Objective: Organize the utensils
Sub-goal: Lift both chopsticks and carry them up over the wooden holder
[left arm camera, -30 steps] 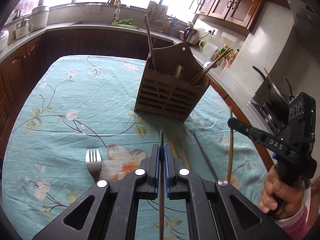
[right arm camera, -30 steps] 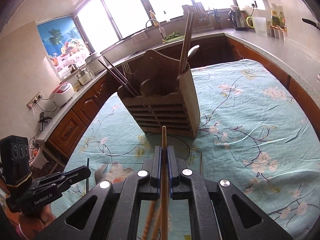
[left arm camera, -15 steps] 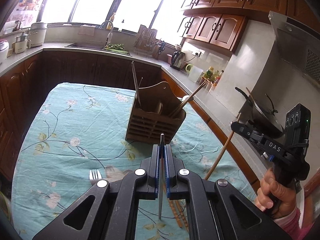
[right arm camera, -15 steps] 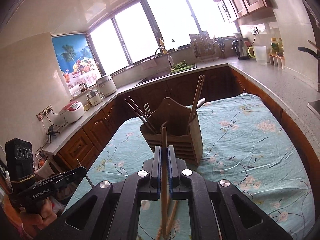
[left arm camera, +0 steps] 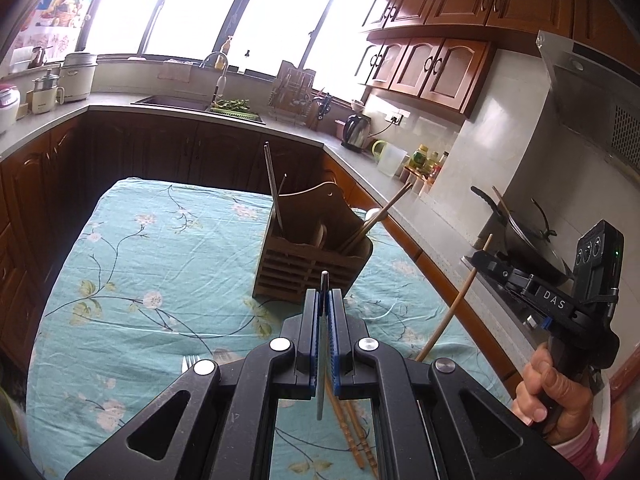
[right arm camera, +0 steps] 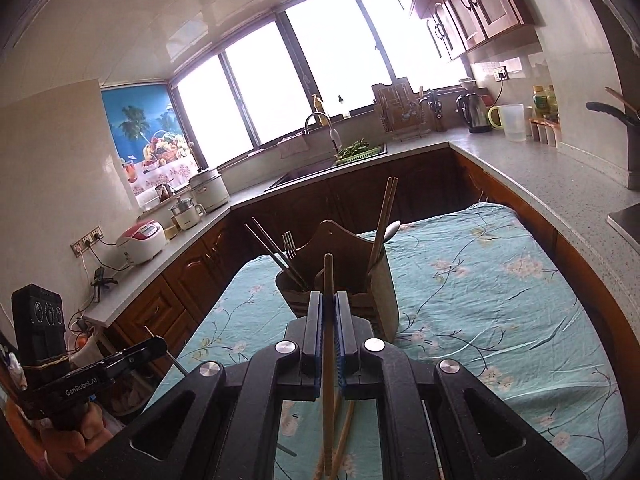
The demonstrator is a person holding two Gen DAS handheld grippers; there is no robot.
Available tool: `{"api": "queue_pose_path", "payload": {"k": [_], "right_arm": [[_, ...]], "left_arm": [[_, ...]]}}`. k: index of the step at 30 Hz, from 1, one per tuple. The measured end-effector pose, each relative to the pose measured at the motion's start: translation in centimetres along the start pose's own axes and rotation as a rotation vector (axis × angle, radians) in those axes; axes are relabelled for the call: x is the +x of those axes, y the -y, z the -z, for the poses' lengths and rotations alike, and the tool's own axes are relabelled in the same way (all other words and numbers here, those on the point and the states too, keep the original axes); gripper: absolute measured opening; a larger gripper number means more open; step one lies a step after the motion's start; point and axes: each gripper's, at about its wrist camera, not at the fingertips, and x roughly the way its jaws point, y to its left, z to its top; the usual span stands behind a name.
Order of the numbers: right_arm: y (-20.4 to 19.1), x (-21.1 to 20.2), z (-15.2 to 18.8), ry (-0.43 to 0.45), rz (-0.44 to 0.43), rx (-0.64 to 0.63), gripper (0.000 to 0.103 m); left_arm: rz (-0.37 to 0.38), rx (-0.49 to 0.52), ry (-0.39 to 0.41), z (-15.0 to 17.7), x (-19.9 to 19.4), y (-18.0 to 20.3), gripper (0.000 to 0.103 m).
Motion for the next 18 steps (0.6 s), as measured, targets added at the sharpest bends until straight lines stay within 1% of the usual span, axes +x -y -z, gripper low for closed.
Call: {"api": "queue_pose_path", "payload": {"k": [4, 9, 12, 18], "right_arm": [[0.2, 0.0, -0.5, 0.020, 0.006, 0.007, 0.005], [0.5, 0.4, -1.5, 0.043, 0.006, 0.011, 0.005], [0.3, 0.6, -2.4, 0.068, 0.006, 0.007, 0.005], [0.0, 1.3, -5.1, 0.147, 0.008, 0.004, 0.005]], "left_arm": [[-0.003, 0.003, 0.013, -0.6, 0.3, -0.1, 0.002], [-0.004, 0.009, 0.049, -2.1, 0.4, -0.1, 0.002], [-0.003, 0.010, 0.081, -3.4, 0.5, -0.2, 0.002], [-0.018, 0.026, 0.160, -6.1, 1.0, -0.4, 0.002]]}}
